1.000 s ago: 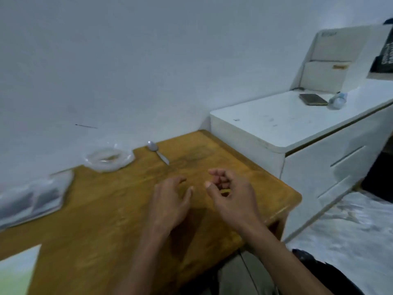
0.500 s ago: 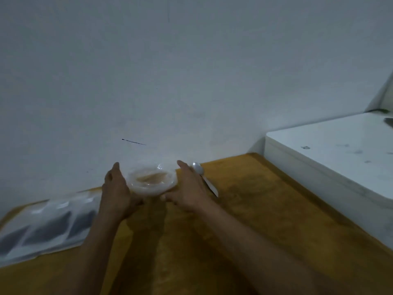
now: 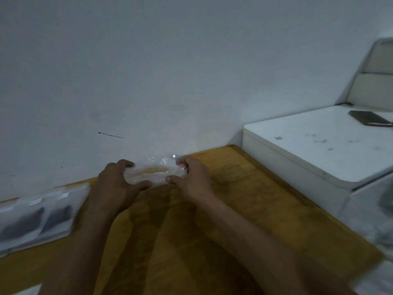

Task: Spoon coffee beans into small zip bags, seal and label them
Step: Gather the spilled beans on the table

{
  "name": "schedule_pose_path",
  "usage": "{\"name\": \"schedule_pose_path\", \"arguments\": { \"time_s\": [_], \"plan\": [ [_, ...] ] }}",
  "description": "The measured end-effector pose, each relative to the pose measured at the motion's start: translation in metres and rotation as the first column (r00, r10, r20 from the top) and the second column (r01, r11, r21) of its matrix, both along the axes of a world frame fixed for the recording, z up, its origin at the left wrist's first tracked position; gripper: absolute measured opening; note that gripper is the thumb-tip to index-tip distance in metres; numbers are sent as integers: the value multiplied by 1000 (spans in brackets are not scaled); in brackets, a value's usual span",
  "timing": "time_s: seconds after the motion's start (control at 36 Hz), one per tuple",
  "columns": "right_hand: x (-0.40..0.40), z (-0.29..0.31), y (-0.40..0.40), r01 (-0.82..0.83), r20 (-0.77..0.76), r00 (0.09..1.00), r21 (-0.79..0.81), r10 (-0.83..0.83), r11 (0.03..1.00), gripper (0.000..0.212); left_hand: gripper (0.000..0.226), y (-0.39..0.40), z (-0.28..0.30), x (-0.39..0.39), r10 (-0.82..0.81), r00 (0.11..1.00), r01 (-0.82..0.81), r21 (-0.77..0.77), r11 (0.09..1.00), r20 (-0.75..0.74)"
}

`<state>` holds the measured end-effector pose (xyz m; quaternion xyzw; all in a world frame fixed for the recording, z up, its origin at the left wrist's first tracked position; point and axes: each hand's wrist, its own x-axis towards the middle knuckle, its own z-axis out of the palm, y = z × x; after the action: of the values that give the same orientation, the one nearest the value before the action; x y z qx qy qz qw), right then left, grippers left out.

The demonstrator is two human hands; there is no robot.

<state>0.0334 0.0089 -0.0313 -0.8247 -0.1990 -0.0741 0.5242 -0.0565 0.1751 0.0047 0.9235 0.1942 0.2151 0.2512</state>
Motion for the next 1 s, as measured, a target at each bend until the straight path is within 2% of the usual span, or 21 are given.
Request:
{"name": "schedule_pose_path", "arguments": {
  "time_s": [0.14,0.33,0.42,0.53,0.58,0.67,0.81,0.92,1.0],
  "plan": [
    [-39,28,-83,111,47,992,56,-113,992,34,54,-69,21,-21,-110,989,109,22,994,95],
    [-115,55,-231,378,82,921,52,-382,924,31,38,-210,42,-46,-323,929,326,12,945,180],
    [-151,55,-295,503,118,852,85,-510,860,28,34,-276,41,-55,-428,885,436,-6,900,183],
    [-193,32,-370,689,132,708,90,-694,719,30,36,-360,22,-71,-562,811,572,-15,820,161],
    [-214,14,-401,746,84,658,64,-748,663,31,41,-396,4,-80,-623,776,625,18,781,101],
    [-242,-25,-437,794,-47,608,16,-793,608,28,51,-437,-31,-90,-687,720,691,22,722,-97],
    [-277,-110,-468,802,-257,533,-149,-806,578,28,57,-470,-101,-107,-735,540,791,-50,609,-411],
    [-293,-165,-469,777,-376,487,-226,-788,588,32,52,-478,-150,-117,-731,489,789,-116,603,-477],
    [-297,-197,-470,749,-435,443,-301,-784,590,48,61,-482,-177,-119,-738,462,787,-155,596,-492]
  ]
}}
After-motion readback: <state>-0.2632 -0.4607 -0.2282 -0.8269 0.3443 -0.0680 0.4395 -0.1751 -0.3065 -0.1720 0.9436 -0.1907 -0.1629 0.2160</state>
